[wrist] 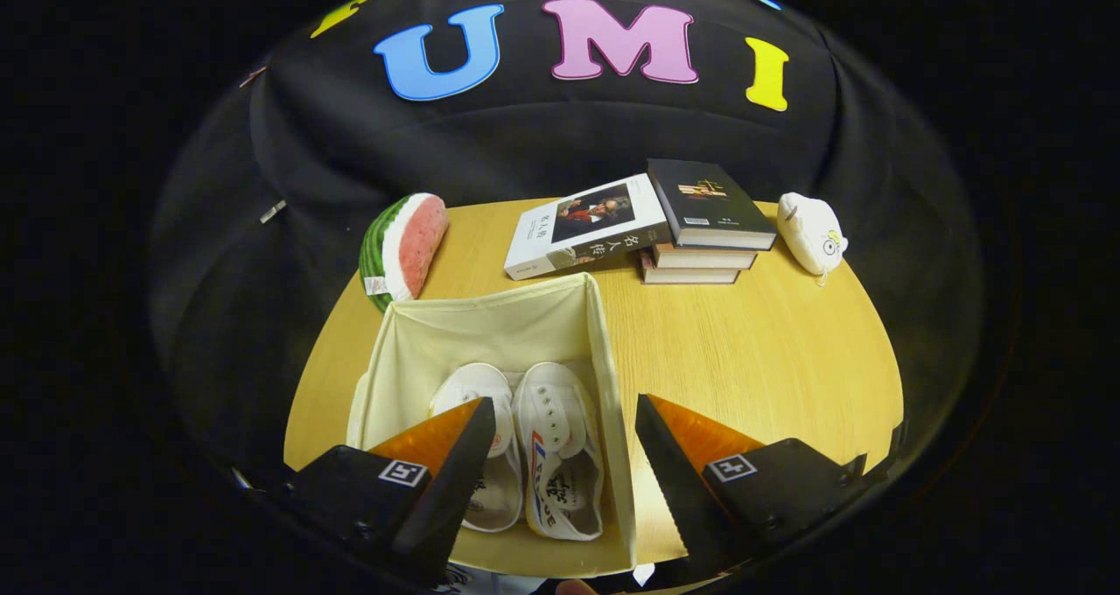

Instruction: Open the storage box then place both shoes into the box .Put the left shoe in first, then the right shoe, with the right side of both shoes facing outward in a uniform manner.

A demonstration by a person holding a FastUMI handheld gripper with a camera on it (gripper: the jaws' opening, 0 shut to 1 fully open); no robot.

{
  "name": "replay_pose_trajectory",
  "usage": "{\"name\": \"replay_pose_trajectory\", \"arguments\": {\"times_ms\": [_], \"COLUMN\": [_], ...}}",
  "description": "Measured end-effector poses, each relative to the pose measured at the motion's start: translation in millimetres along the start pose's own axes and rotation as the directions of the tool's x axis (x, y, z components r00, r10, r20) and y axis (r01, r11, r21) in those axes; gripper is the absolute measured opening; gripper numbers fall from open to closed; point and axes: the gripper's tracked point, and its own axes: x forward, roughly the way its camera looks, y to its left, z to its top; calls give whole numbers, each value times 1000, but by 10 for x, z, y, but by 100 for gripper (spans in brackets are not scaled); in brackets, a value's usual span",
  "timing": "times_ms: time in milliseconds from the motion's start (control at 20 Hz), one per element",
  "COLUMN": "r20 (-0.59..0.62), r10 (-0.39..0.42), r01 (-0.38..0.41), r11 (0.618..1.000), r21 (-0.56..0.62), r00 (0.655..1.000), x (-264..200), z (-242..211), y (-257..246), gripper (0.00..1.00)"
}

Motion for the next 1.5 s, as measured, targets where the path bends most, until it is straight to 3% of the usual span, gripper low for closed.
{"name": "replay_pose_trajectory", "arguments": {"times_ms": [300,600,900,1250,1500], "r20": [135,288,415,563,596], "r10": [2,-56,-102,-126,-116], "r01": [-6,54,100,148,160], "r11": [1000,998,995,989,987], "r21": [25,17,28,7,-21], "r00": [991,956,904,817,795], "x": [-127,-393,-782,-1417,-1620], "z": [360,780,1076,1350,1372], "y": [-454,-1172,-1841,-2365,-2588], "gripper": [99,99,99,99,99]}}
